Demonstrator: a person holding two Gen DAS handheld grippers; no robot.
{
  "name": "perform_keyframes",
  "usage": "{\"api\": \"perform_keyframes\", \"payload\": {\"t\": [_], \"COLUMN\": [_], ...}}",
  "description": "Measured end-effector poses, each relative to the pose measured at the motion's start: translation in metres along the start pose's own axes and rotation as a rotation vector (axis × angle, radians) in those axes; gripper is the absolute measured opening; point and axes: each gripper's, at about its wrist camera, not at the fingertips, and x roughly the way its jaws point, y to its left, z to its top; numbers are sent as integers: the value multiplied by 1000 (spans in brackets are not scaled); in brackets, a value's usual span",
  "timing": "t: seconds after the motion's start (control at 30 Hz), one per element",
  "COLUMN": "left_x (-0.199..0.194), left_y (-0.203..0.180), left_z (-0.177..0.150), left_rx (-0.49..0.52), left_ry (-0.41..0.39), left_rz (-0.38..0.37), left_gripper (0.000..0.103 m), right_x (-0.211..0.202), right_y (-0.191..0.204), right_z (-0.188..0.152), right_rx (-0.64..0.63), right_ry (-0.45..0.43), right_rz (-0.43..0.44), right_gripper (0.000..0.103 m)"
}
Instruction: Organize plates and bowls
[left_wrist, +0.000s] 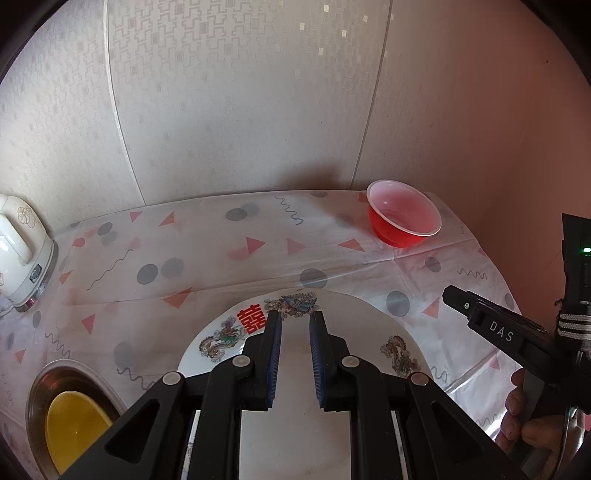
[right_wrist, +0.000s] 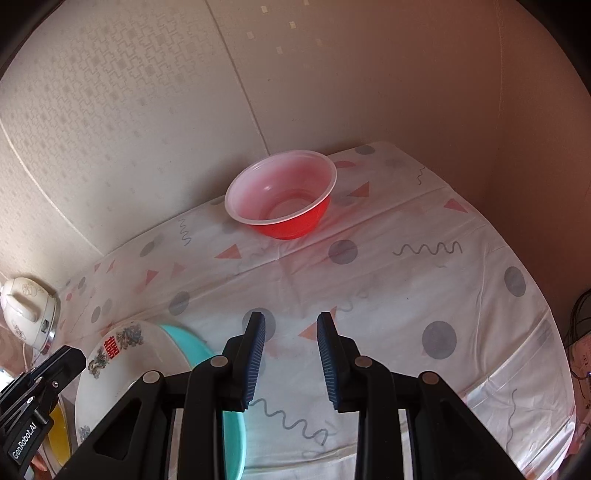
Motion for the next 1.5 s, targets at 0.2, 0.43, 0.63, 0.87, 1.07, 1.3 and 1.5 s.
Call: {"api": "perform_keyframes", "payload": {"t": [0.2,0.43,0.63,0.87,1.07,1.3,1.5], "left_x": [13,19,27,45,61,78,87], "left_y": [-2,-9,-15,-25,-29,-26,-17], "left_z": [6,19,37,49,58,69,76], "left_rx": [-29,-41,-43,-36,-55,-88,-127], "left_ry": [36,28,23,50,71,85,90], "left_rz": [-16,-45,-71,-89,-119,-133,-145], "left_gripper": [16,16,16,16,16,16,17], "right_x": [7,10,16,33,51,77,79], "right_y": [-10,-17,-20,-23,-30,-32,-22], "right_z": [13,32,55,80,92,96,88], "right_rx": [16,43,47,64,101,111,75], "right_ry": [0,-12,-28,-21,-5,46,95], "right_rz": [14,32,7,-23,-39,-16,64], "right_gripper": [29,29,29,27,25,11,8]}}
